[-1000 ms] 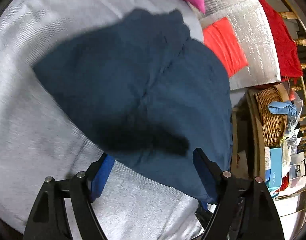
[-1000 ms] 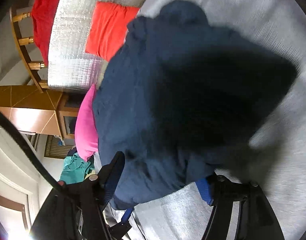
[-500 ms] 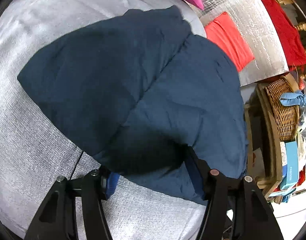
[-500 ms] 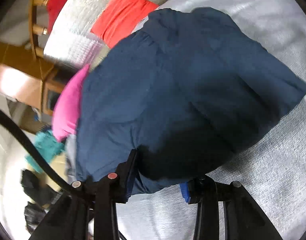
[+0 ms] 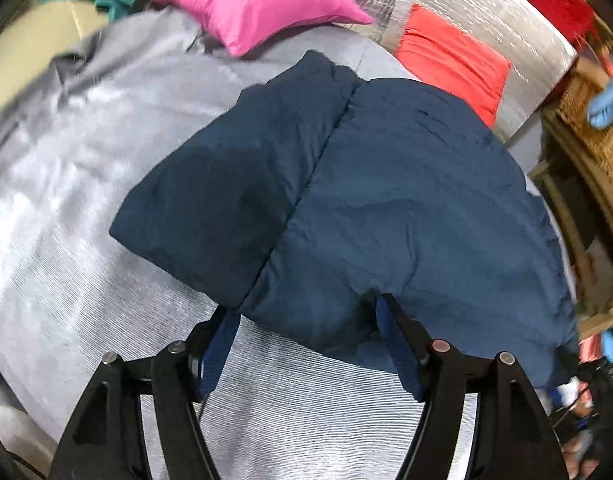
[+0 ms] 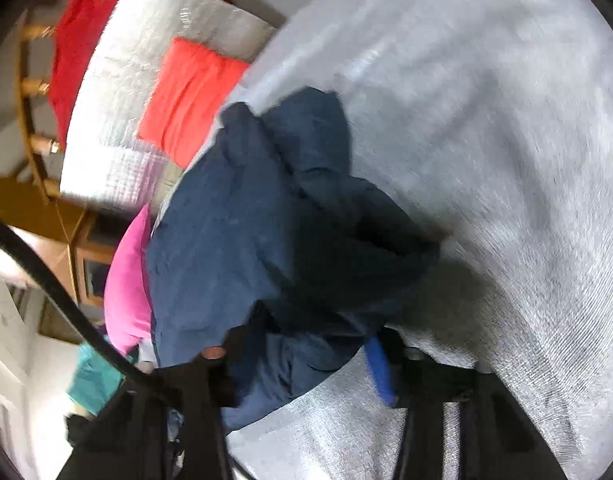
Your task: Fold large clothes
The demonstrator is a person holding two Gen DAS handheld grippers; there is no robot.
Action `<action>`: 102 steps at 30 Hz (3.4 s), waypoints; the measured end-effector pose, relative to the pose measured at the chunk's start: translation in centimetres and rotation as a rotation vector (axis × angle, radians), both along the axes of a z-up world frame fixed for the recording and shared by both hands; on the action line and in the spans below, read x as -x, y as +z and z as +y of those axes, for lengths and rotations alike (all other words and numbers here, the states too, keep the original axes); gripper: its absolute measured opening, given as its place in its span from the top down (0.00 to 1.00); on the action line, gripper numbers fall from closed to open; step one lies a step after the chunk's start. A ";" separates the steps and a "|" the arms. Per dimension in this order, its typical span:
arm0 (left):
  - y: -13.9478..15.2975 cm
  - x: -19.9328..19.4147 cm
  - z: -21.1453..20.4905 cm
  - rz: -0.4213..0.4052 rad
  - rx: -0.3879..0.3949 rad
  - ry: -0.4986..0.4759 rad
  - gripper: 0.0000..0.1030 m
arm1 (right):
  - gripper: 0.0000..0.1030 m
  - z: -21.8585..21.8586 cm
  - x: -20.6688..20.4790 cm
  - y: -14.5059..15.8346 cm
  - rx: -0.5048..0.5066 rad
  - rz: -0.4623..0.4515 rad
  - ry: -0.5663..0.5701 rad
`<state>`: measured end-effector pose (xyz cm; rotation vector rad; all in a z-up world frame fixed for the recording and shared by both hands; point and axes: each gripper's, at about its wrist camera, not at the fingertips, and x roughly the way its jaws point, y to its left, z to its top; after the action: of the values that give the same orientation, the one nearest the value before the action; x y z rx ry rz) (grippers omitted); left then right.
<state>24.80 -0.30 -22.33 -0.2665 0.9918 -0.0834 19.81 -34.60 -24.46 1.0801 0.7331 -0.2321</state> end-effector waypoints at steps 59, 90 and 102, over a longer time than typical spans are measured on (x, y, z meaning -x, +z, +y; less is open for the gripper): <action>-2.9 -3.3 10.3 0.021 0.468 0.195 0.76 | 0.62 -1.5 0.9 -2.0 -0.014 -0.104 -0.101; -2.5 3.2 11.3 -0.025 0.455 0.125 0.80 | 0.67 -1.1 8.3 -0.2 0.061 -0.117 -0.051; -3.0 1.8 10.9 -0.003 0.383 0.131 0.63 | 0.64 -1.1 7.7 -0.1 0.076 -0.097 -0.036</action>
<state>22.96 10.62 -25.31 -0.6812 0.9483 -0.1544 12.15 -35.73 -24.59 1.0263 0.6134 -0.2346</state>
